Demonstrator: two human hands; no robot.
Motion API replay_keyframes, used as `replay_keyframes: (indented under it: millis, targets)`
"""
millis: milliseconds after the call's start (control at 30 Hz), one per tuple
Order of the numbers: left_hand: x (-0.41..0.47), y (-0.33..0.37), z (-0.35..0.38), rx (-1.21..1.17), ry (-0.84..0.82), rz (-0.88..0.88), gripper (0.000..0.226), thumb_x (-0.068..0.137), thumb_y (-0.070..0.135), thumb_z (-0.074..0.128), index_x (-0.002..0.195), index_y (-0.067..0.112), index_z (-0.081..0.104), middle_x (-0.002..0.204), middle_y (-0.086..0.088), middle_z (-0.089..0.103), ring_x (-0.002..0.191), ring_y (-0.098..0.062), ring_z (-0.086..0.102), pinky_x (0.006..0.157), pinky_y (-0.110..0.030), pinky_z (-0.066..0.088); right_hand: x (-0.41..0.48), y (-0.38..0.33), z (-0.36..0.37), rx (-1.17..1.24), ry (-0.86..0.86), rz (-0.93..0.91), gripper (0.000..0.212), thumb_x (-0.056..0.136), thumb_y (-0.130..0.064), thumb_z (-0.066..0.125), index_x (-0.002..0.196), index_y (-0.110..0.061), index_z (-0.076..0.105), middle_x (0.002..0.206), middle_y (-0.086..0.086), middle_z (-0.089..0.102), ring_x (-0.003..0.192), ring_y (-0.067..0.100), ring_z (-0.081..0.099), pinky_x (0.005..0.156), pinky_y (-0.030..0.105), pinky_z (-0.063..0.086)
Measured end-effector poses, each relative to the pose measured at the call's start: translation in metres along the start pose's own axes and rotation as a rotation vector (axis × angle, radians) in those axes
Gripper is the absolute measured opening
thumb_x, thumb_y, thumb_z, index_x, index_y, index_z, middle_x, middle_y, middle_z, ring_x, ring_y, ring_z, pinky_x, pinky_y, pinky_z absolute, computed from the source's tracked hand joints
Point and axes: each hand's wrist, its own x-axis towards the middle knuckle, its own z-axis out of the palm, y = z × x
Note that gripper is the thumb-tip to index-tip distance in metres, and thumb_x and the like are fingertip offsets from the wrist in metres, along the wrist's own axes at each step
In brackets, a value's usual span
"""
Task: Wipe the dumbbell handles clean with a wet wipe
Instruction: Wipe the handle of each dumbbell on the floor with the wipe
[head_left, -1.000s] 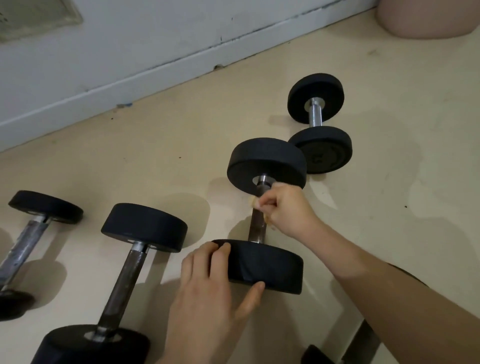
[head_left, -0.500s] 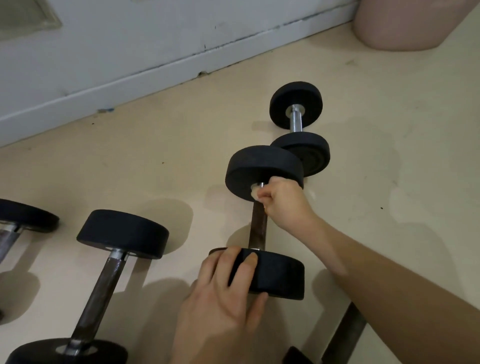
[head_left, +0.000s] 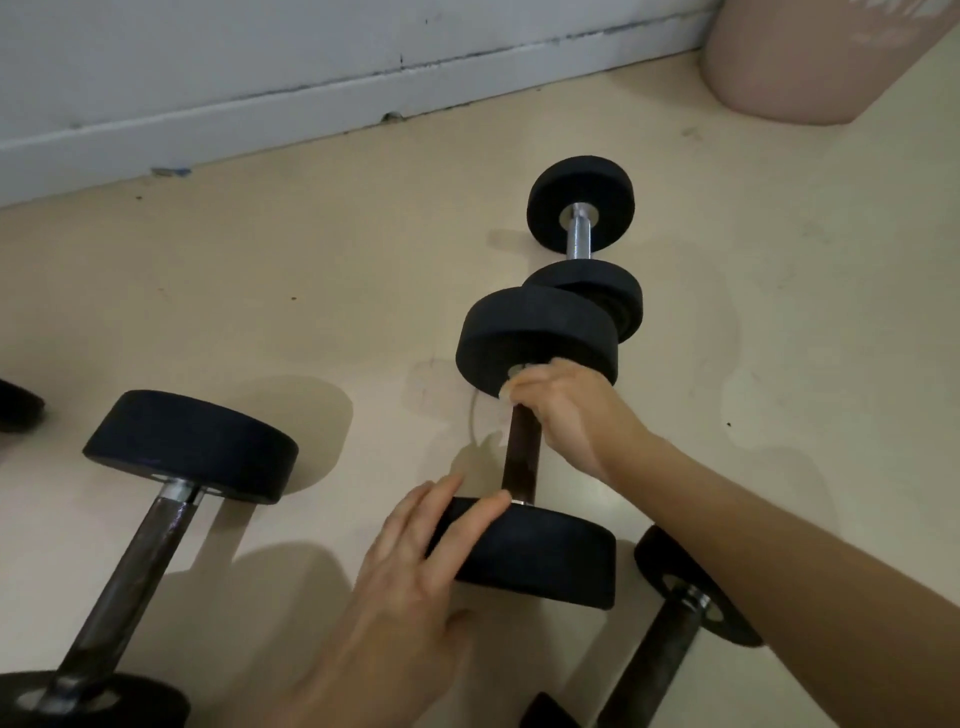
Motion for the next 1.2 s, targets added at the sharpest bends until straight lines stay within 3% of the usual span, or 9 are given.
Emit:
replay_keyframes:
  millis: [167,267,433,533,733,867,1033,1100,1200]
  targets:
    - [0.035,0.002,-0.019,0.17,-0.136,0.047,0.077,0.073,0.024,0.068,0.125,0.053,0.02,0.117,0.014,0.046,0.104,-0.011,0.051,0.084,-0.029,0.049,-0.014,0.001,0.001,0.015,0.01,0.076,0.019,0.086,-0.006,0.057,0.097,-0.013,0.072,0.1,0.009,0.067,0.097,0.028,0.06,0.088,0.039,0.046]
    - [0.051,0.015,-0.035,0.403,-0.246,0.184,0.059,0.074,0.03,0.064,0.119,0.042,0.027,0.098,0.008,0.05,0.085,-0.018,0.055,0.076,-0.037,0.042,-0.012,-0.001,-0.006,-0.012,0.052,0.169,0.012,0.084,-0.006,0.06,0.084,-0.017,0.065,0.088,0.006,0.063,0.092,0.03,0.061,0.083,0.035,0.048]
    - [0.069,0.031,-0.052,0.606,-0.353,0.346,0.048,0.078,0.028,0.062,0.112,0.034,0.029,0.088,0.003,0.052,0.067,-0.019,0.045,0.07,-0.036,0.029,-0.013,-0.002,0.009,0.072,0.062,0.299,0.023,0.087,-0.009,0.055,0.106,-0.015,0.067,0.106,0.008,0.062,0.099,0.026,0.058,0.087,0.032,0.046]
    - [0.084,0.037,-0.07,0.762,-0.459,0.452,0.058,0.079,0.023,0.065,0.122,0.033,0.028,0.088,0.001,0.042,0.068,-0.019,0.038,0.071,-0.037,0.022,-0.034,-0.008,0.016,0.183,-0.022,0.101,0.029,0.088,-0.005,0.053,0.103,-0.022,0.07,0.099,-0.002,0.068,0.096,0.016,0.061,0.088,0.031,0.049]
    - [0.09,0.045,-0.077,0.915,-0.543,0.523,0.066,0.081,0.021,0.064,0.131,0.031,0.022,0.103,-0.006,0.045,0.083,-0.025,0.048,0.077,-0.041,0.033,-0.041,0.0,0.021,0.19,0.231,0.377,0.027,0.084,0.0,0.054,0.104,-0.01,0.069,0.103,0.011,0.065,0.098,0.028,0.057,0.086,0.039,0.047]
    - [0.069,0.032,-0.072,0.522,-0.48,0.359,0.066,0.081,0.041,0.064,0.135,0.044,0.025,0.131,0.005,0.039,0.12,-0.017,0.042,0.1,-0.036,0.036,-0.048,-0.026,0.027,0.293,0.032,0.211,0.026,0.087,-0.008,0.055,0.104,-0.023,0.068,0.105,0.005,0.066,0.104,0.021,0.059,0.089,0.034,0.048]
    - [0.04,0.027,-0.062,0.319,-0.378,-0.003,0.06,0.091,0.06,0.037,0.139,0.061,0.001,0.159,0.006,-0.006,0.146,-0.017,0.002,0.118,-0.037,0.018,-0.054,-0.004,0.023,0.261,0.21,0.414,0.028,0.088,-0.008,0.056,0.109,-0.02,0.069,0.119,0.01,0.063,0.113,0.027,0.056,0.1,0.036,0.042]
    - [0.031,0.032,-0.052,0.317,-0.334,-0.005,0.058,0.091,0.062,0.032,0.14,0.06,0.002,0.16,-0.003,0.002,0.146,-0.022,0.011,0.117,-0.036,0.023,-0.067,-0.032,0.022,0.373,0.101,0.242,0.031,0.085,-0.003,0.056,0.108,-0.017,0.071,0.11,0.009,0.068,0.105,0.025,0.06,0.094,0.034,0.045]
    - [0.024,0.037,-0.04,0.4,-0.216,0.034,0.058,0.083,0.067,0.03,0.134,0.04,0.038,0.141,-0.015,0.048,0.124,-0.032,0.053,0.092,-0.043,0.052,-0.064,-0.02,0.019,0.293,0.083,0.244,0.025,0.088,-0.01,0.054,0.106,-0.017,0.069,0.103,0.007,0.069,0.099,0.024,0.062,0.091,0.034,0.046]
